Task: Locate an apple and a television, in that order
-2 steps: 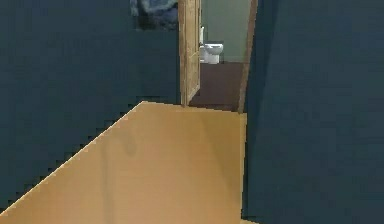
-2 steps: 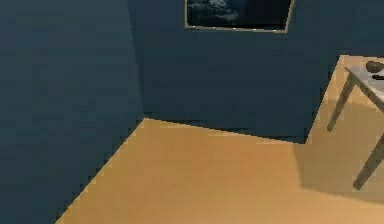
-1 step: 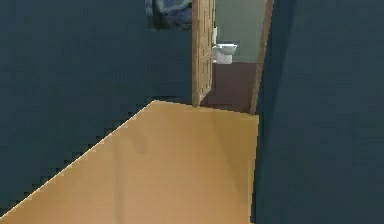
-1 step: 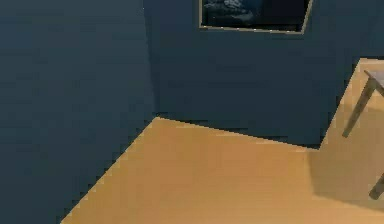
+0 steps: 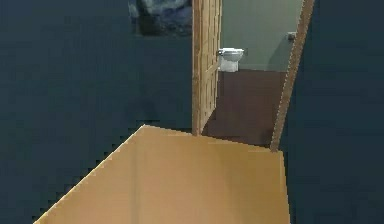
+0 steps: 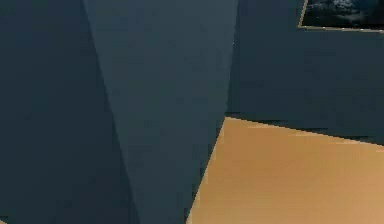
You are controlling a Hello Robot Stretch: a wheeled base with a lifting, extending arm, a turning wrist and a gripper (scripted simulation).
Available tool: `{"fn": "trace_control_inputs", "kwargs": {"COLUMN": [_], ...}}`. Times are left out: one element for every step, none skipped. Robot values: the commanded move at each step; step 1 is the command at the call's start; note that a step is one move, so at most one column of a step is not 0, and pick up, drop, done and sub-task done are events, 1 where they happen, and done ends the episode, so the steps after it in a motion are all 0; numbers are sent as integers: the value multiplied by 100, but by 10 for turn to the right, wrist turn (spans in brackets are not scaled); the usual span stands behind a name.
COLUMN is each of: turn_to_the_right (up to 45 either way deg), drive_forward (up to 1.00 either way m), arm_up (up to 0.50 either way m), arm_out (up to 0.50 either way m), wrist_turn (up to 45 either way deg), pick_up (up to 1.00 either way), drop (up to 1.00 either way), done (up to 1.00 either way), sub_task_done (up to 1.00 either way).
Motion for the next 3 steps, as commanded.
{"fn": "trace_control_inputs", "kwargs": {"turn_to_the_right": [60, 0, 30], "drive_forward": [0, 100, 0], "arm_up": [0, 0, 0], "arm_out": [0, 0, 0], "wrist_turn": [0, 0, 0], "pick_up": [0, 0, 0], "drop": [0, 0, 0], "done": [0, 0, 0], "sub_task_done": [0, 0, 0]}}
